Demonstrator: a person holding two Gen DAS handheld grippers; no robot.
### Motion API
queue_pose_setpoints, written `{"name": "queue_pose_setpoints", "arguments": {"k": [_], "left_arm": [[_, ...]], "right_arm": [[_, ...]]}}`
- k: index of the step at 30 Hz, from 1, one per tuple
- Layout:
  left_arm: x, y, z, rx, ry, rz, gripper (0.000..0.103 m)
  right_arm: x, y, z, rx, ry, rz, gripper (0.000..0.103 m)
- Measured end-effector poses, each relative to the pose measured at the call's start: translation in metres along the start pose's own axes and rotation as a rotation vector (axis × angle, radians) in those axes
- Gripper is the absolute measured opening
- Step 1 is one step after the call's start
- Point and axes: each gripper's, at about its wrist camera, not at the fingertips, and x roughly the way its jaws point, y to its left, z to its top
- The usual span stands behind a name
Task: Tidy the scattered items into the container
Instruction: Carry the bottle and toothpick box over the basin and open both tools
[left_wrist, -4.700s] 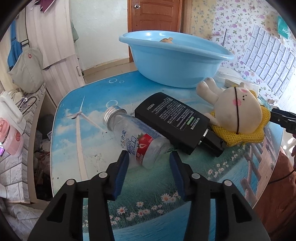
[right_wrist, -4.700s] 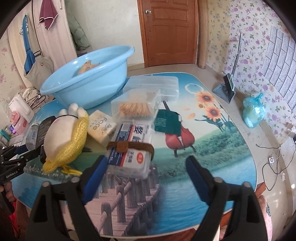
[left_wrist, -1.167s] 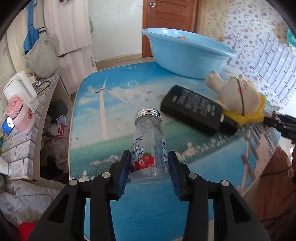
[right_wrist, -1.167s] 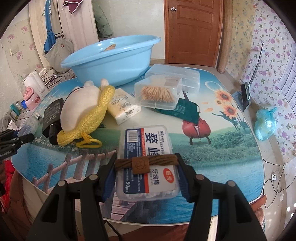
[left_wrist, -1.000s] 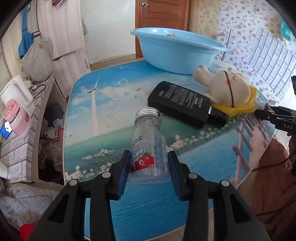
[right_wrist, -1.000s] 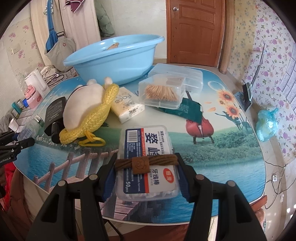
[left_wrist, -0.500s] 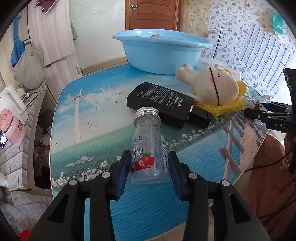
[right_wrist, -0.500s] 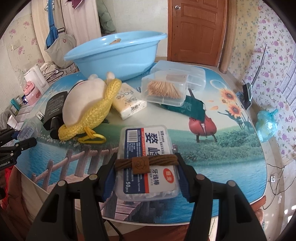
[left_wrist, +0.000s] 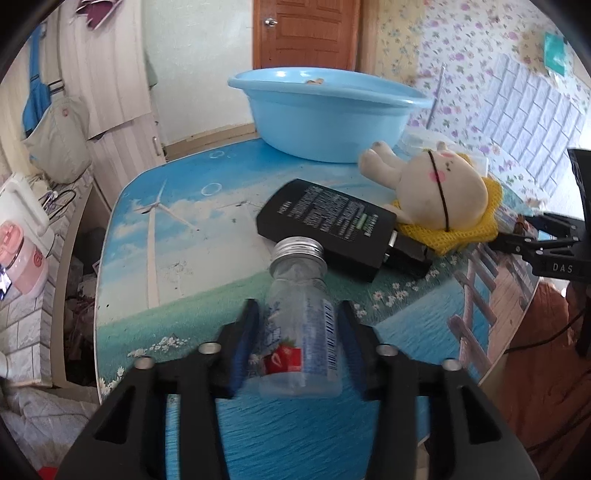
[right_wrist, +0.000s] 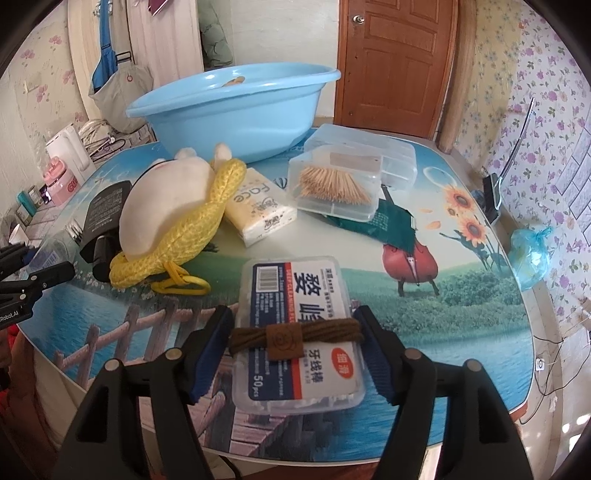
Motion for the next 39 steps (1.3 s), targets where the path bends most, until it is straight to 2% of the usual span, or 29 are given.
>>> {"name": "queue_pose_setpoints", "arguments": {"k": [1, 6, 12, 23, 39], "left_arm": [[-0.001, 0.001, 0.0, -0.007, -0.002, -0.007, 0.039], [-0.007, 0.004, -0.002, -0.021, -0.003, -0.008, 0.039], [-0.025, 0.008, 0.004, -0.045, -0.044, 0.004, 0.039], [-0.056, 0.002, 0.03, -0.056, -0.12, -0.015, 0.039], [-0.072, -0.016, 0.08, -0.028, -0.222, -0.079, 0.039]], "right_arm": [[-0.001, -0.001, 0.001, 0.006, -0.003, 0.003, 0.057], [-0.006, -0.004, 0.002, 0.016, -0.015, 0.012, 0.056], [-0.025, -0.005, 0.008, 0.023, -0.087, 0.018, 0.056], [-0.065, 0.002, 0.025, 0.008, -0.206, 0.07, 0.056], [-0.08, 0.018, 0.06, -0.042, -0.282, 0.142, 0.056]]}}
